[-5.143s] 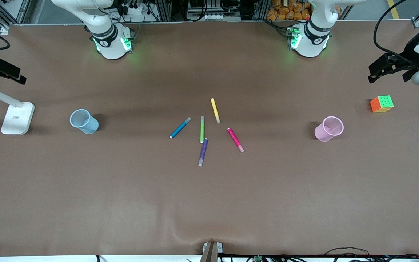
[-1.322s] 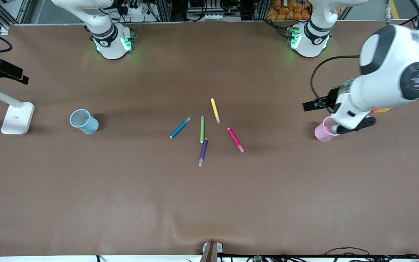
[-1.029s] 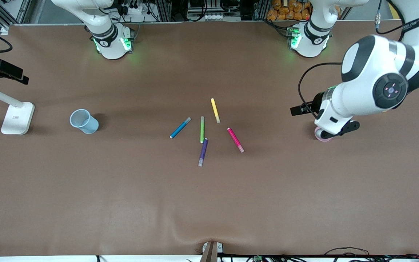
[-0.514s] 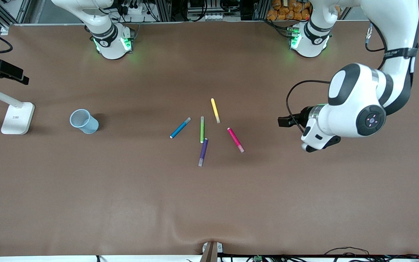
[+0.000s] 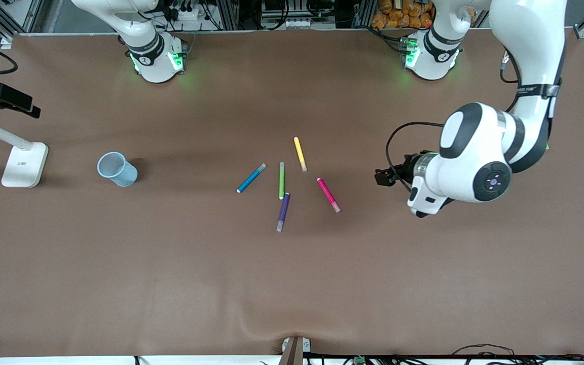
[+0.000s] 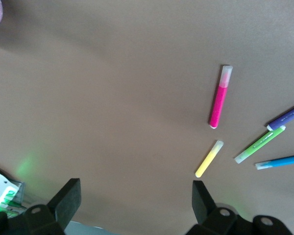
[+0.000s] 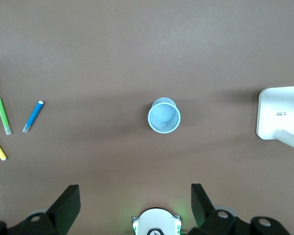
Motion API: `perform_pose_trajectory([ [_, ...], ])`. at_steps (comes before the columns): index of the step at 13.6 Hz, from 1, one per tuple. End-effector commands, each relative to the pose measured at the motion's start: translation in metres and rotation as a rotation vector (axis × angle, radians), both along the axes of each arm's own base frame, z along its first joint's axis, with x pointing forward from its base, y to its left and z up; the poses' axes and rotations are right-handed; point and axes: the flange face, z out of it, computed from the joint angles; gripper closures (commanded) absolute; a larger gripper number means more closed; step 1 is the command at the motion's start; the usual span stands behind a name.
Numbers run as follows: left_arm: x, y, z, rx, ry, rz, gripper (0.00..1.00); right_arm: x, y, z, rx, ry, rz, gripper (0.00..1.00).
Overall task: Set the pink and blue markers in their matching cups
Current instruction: 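Lower the left gripper onto the pink marker while the right gripper reaches out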
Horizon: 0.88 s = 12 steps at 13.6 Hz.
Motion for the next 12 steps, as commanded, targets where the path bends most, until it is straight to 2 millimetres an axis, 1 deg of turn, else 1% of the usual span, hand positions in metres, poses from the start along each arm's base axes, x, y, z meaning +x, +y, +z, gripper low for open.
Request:
perform_pose_trajectory([
  [1, 0.007, -0.018, -0.008, -0.033, -0.006, 0.039, 0.00, 0.003, 0.000, 0.004, 0.006, -0.007, 0.011, 0.00],
  [3, 0.012, -0.021, -0.031, -0.021, 0.009, 0.113, 0.00, 0.004, 0.002, 0.005, 0.007, -0.012, 0.014, 0.00],
  [5, 0.018, -0.025, -0.054, -0.035, 0.033, 0.198, 0.00, 0.006, -0.001, 0.003, 0.005, -0.013, 0.009, 0.00],
  [7, 0.017, -0.038, -0.077, -0.059, 0.060, 0.231, 0.00, 0.012, -0.002, -0.008, 0.005, 0.007, 0.007, 0.00],
  [8, 0.018, -0.044, -0.086, -0.060, 0.051, 0.235, 0.00, 0.018, -0.001, -0.018, 0.004, 0.025, 0.010, 0.00],
  [9, 0.019, -0.048, -0.094, -0.058, 0.041, 0.252, 0.00, 0.027, -0.001, -0.034, 0.004, 0.054, 0.013, 0.00],
  [10, 0.021, -0.050, -0.107, -0.050, 0.054, 0.296, 0.03, 0.036, 0.000, -0.052, 0.002, 0.087, 0.016, 0.00],
  [12, 0.034, -0.055, -0.118, -0.044, 0.053, 0.364, 0.08, 0.046, -0.001, -0.077, 0.003, 0.130, 0.015, 0.00],
])
